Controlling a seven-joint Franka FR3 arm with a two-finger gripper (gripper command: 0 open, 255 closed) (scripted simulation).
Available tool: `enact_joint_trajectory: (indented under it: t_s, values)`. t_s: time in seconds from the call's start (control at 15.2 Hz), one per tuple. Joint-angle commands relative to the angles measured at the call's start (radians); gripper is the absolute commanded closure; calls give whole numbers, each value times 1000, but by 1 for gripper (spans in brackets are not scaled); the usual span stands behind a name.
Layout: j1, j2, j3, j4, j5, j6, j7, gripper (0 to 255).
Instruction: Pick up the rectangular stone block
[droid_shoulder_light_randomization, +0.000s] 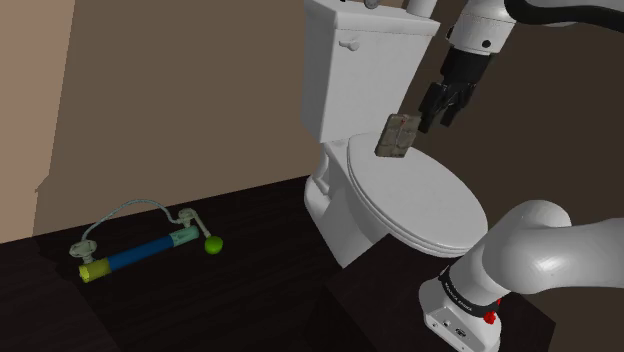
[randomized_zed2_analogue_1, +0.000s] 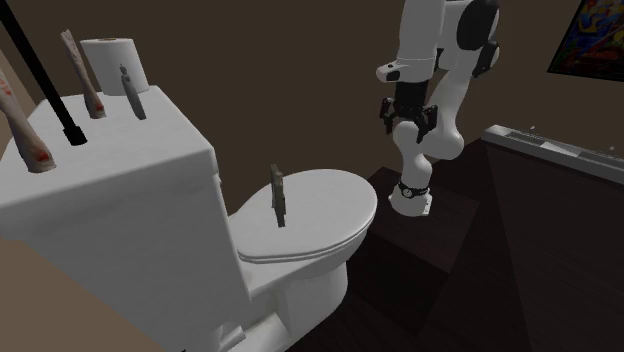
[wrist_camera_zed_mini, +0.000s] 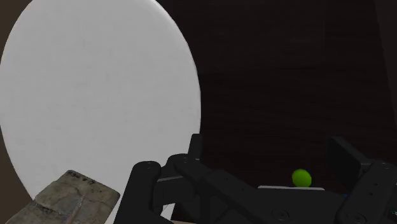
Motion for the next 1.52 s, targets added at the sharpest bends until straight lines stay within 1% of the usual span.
enact_joint_trajectory:
  t_s: [0.0, 0.4, 0.66, 0.86, 1.19, 1.45]
  values:
    - [0, 0, 0, 0, 0, 0, 0, 0]
    - [13, 30, -157, -49, -127, 96, -284, 0]
    - [27, 91, -263, -47, -197, 174, -469, 0]
    - [44, 157, -343, -27, -237, 238, -607, 0]
    - [86, 302, -476, 39, -264, 346, -839, 0]
    - [132, 447, -579, 120, -238, 427, -1036, 0]
